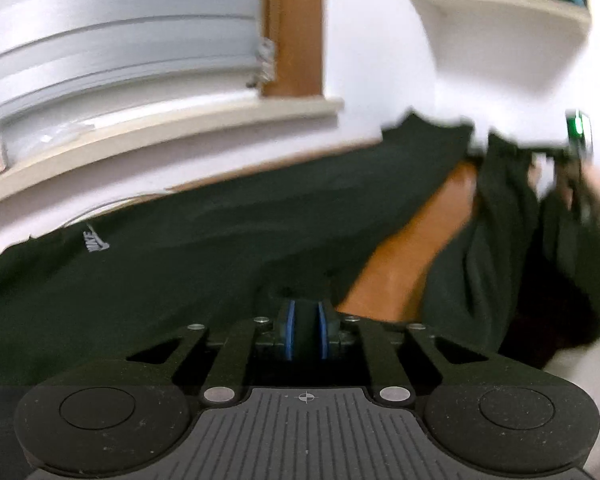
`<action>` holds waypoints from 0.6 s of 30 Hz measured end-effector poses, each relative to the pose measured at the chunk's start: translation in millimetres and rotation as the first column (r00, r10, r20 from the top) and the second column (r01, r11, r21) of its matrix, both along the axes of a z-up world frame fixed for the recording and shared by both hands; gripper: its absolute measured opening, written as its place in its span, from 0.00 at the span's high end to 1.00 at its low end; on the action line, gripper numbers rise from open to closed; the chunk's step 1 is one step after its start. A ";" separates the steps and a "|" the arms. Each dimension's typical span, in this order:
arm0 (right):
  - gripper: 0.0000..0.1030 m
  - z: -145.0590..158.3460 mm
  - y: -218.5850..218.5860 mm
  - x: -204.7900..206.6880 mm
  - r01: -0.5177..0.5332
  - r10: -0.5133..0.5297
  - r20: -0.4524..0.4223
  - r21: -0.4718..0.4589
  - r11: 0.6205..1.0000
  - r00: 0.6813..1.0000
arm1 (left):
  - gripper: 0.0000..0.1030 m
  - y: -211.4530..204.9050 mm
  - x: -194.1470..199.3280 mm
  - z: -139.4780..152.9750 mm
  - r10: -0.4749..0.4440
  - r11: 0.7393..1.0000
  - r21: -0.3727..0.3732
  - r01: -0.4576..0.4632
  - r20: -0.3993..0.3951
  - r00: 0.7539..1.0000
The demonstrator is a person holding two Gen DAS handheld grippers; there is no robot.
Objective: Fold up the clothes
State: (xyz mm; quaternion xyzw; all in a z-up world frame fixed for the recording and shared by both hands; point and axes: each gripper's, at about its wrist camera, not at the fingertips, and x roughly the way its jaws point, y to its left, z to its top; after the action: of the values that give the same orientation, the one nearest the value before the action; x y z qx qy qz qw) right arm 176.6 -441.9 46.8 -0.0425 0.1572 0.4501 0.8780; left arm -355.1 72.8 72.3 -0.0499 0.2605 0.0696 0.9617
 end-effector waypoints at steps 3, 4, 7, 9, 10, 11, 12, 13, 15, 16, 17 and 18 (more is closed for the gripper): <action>0.96 23.8 11.3 -5.1 -0.030 0.026 0.067 0.053 0.998 0.997 | 0.91 7.3 -5.9 16.2 0.036 0.999 -0.011 -0.035 0.074 0.997; 0.96 33.1 14.9 -8.7 -0.041 0.033 0.101 0.078 0.996 0.994 | 0.92 9.7 -8.8 22.7 0.057 0.998 -0.015 -0.055 0.110 0.992; 0.96 64.1 16.2 -18.0 -0.058 0.027 0.172 0.179 0.982 0.985 | 0.93 18.2 -12.2 36.3 0.109 0.994 -0.010 -0.109 0.170 0.979; 0.97 81.4 2.8 -21.7 -0.052 -0.004 0.207 0.265 0.963 0.978 | 0.93 23.6 -8.7 35.5 0.141 0.989 0.013 -0.146 0.173 0.975; 0.97 87.8 -7.3 -23.2 -0.049 -0.021 0.217 0.311 0.949 0.976 | 0.93 26.1 -6.8 34.8 0.156 0.986 0.027 -0.163 0.173 0.972; 0.97 94.2 -17.4 -24.6 -0.045 -0.039 0.227 0.356 0.933 0.973 | 0.93 30.0 -2.3 31.5 0.166 0.984 0.036 -0.174 0.165 0.972; 0.96 88.9 -27.4 -20.7 -0.024 -0.054 0.208 0.358 0.933 0.977 | 0.93 34.5 1.9 26.1 0.174 0.983 0.035 -0.181 0.157 0.972; 0.96 82.2 -37.4 -16.0 -0.001 -0.069 0.185 0.355 0.935 0.980 | 0.93 39.0 6.0 20.4 0.181 0.982 0.033 -0.188 0.148 0.972; 0.95 62.8 -51.8 -3.7 0.060 -0.100 0.119 0.304 0.951 0.988 | 0.93 47.2 15.0 7.3 0.174 0.984 0.019 -0.178 0.124 0.977; 0.94 45.7 -55.5 8.2 0.103 -0.116 0.045 0.230 0.968 0.992 | 0.93 49.2 18.6 3.1 0.180 0.983 0.010 -0.182 0.115 0.977; 0.93 29.6 -59.6 18.2 0.142 -0.140 -0.020 0.174 0.975 0.990 | 0.93 51.6 20.3 -0.6 0.182 0.983 0.000 -0.183 0.106 0.977; 0.88 15.9 -64.9 26.5 0.166 -0.157 -0.078 0.137 0.977 0.985 | 0.92 54.1 21.1 -3.9 0.173 0.985 -0.008 -0.173 0.097 0.980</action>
State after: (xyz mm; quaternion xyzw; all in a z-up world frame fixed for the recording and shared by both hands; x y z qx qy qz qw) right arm 203.1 -506.8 62.7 0.0485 0.1569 0.3885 0.9067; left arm -334.0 126.9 68.3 -0.0752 0.2078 0.1507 0.9636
